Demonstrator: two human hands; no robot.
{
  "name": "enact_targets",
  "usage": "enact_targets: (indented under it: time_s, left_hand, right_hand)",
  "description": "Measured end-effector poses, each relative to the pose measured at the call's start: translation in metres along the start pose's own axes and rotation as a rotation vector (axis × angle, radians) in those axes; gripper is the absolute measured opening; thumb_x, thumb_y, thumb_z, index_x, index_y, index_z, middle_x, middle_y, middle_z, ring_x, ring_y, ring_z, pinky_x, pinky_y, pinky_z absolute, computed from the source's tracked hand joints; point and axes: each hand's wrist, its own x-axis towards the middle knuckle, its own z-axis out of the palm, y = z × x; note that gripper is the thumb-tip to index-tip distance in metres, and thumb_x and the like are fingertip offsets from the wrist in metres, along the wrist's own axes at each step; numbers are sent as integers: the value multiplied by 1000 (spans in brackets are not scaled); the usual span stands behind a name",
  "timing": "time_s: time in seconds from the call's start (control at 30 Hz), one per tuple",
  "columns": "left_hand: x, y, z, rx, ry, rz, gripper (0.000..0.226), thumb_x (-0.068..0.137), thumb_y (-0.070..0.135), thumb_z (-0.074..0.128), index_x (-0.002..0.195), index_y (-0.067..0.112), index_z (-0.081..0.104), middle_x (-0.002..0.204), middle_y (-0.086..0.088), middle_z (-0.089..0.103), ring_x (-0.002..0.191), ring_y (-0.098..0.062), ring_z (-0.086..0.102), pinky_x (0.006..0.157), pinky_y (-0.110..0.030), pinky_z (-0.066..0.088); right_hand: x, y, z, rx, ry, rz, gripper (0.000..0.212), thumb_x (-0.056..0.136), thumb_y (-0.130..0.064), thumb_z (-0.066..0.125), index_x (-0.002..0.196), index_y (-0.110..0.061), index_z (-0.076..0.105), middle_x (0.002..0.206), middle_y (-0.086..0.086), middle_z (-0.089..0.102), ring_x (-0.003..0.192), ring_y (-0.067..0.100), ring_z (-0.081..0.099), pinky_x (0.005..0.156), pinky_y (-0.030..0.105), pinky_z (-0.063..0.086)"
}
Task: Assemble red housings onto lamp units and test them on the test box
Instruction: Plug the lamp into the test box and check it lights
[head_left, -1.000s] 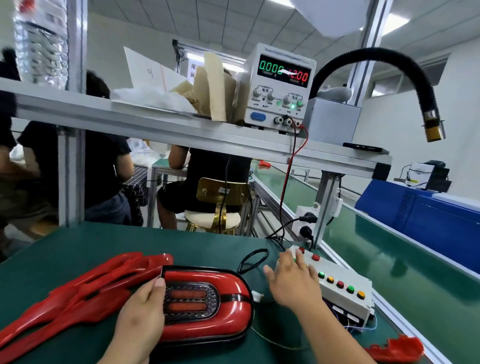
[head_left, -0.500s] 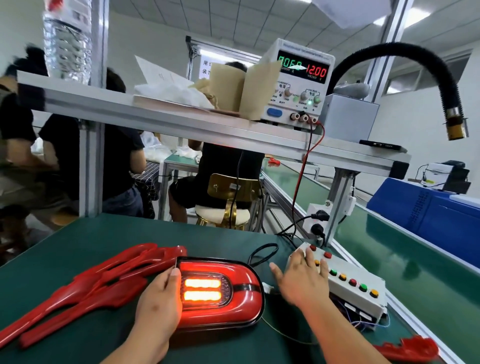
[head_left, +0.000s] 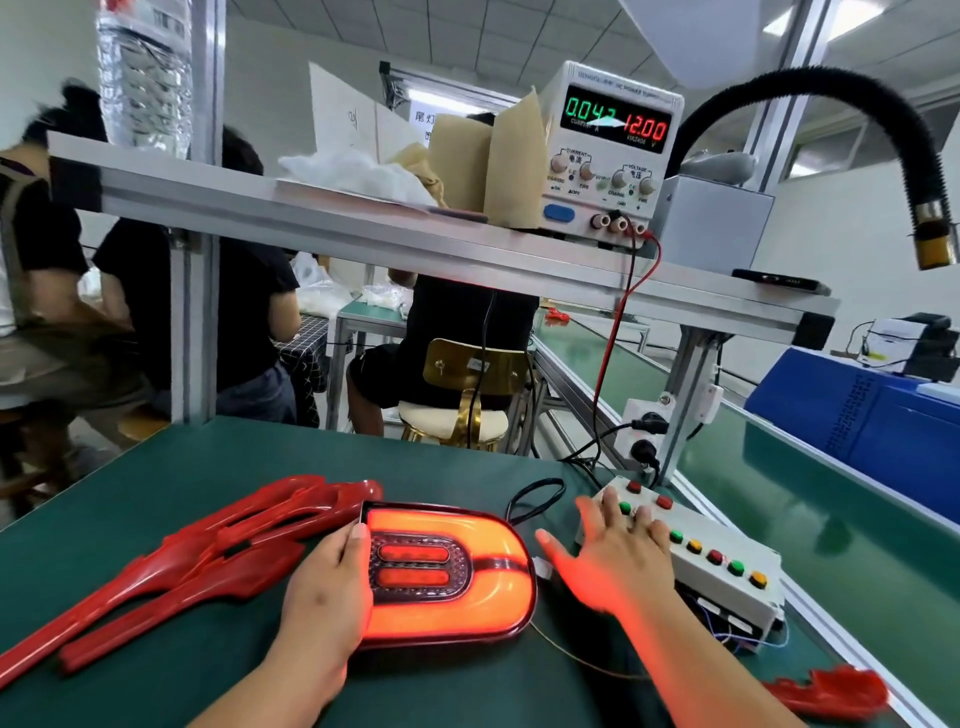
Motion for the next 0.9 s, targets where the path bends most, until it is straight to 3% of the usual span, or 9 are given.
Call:
enact_targets:
  time_s: [0.23,0.33,0.47,0.6,0.77,0.9]
  left_hand:
    - [3,-2,0,-7,5,8,36,104,35,41,125,19,65,118,0,67,112,-19,60,107,-42,42]
    - [4,-4,0,-35,-1,14,34,104,32,41,123,19,66,115,0,67,110,-18,60,100,-36,44]
    - [6,-7,-1,-47,-34,13,33,105,31,40,116,19,69,110,-2,71,107,-22,64,101,-47,47]
    - [4,-6,-3,-76,-70,26,32,105,30,40,111,20,70,105,-5,74,103,-24,67,96,-47,51]
    - [1,-2,-3,-107,-43,42,26,104,26,44,103,26,70,100,5,72,97,-8,65,77,-22,46]
    - [0,-1,-3,-108,-43,42,22,104,26,44,109,29,65,97,12,67,94,-1,60,76,-20,43]
  right_hand:
    - [4,-5,-2,35,16,23,93,77,-87,3,152,-34,9,164,7,8,145,47,11,115,54,8]
    - [4,-6,-3,39,39,24,92,76,-87,3,150,-34,14,163,8,14,144,46,14,114,55,10]
    - [2,-9,-5,50,22,38,92,76,-88,7,150,-35,16,163,9,14,145,47,11,114,57,5]
    - [1,-9,-5,49,19,34,95,75,-90,7,150,-33,16,163,9,12,145,47,10,115,58,5]
    - [1,-7,-6,16,37,32,98,72,-92,6,147,-33,22,161,7,21,140,46,21,111,54,15]
    - [2,-7,-14,44,-7,29,96,72,-91,10,147,-32,23,160,7,24,140,46,23,111,54,16]
